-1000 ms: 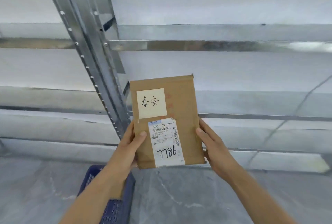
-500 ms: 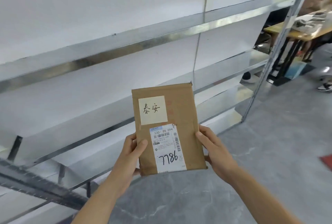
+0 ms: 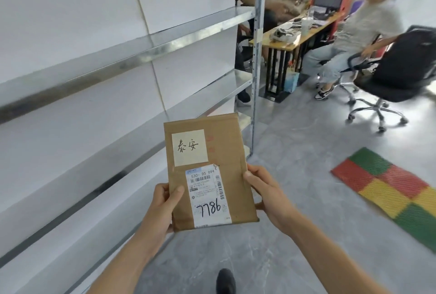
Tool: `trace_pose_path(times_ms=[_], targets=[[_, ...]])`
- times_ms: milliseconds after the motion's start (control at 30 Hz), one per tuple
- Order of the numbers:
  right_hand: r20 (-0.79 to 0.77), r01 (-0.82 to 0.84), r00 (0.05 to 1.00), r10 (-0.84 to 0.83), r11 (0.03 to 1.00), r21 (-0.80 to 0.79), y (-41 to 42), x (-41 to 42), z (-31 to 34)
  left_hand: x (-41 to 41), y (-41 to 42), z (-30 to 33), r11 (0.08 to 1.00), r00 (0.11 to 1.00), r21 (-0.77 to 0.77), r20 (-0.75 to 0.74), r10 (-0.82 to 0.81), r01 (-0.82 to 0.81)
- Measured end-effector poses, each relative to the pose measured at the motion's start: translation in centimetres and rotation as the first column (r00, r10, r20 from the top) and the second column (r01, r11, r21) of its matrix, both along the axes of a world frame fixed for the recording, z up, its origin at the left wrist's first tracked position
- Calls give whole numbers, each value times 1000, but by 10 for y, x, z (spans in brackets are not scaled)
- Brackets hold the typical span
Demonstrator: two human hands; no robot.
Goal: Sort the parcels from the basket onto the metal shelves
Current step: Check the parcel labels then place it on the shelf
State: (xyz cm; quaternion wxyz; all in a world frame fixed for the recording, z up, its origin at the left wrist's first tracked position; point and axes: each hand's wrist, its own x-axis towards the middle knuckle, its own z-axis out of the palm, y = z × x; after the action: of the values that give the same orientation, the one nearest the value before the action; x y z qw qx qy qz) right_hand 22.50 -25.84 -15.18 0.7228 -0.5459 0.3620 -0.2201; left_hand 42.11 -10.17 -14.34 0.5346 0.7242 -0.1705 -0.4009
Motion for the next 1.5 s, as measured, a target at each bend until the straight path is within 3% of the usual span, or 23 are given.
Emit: trace_pose_path(times_ms=[300, 500, 1067, 1500], targets=[[-80, 128, 988, -132, 991, -46, -101, -8, -2, 7, -125, -13, 990, 990, -21, -29, -141, 140], [-116, 174, 977, -179, 983, -52, -188, 15, -7, 35, -209, -22, 988, 988, -55, -55, -145, 142], [-115, 123, 985, -130, 990, -70, -385, 95, -14, 124, -400, -30, 968, 967, 12, -46, -250, 251], [-109, -18, 994, 12, 999, -47, -553, 87, -33, 97, -528, -40, 992, 992, 45, -26, -121, 122]])
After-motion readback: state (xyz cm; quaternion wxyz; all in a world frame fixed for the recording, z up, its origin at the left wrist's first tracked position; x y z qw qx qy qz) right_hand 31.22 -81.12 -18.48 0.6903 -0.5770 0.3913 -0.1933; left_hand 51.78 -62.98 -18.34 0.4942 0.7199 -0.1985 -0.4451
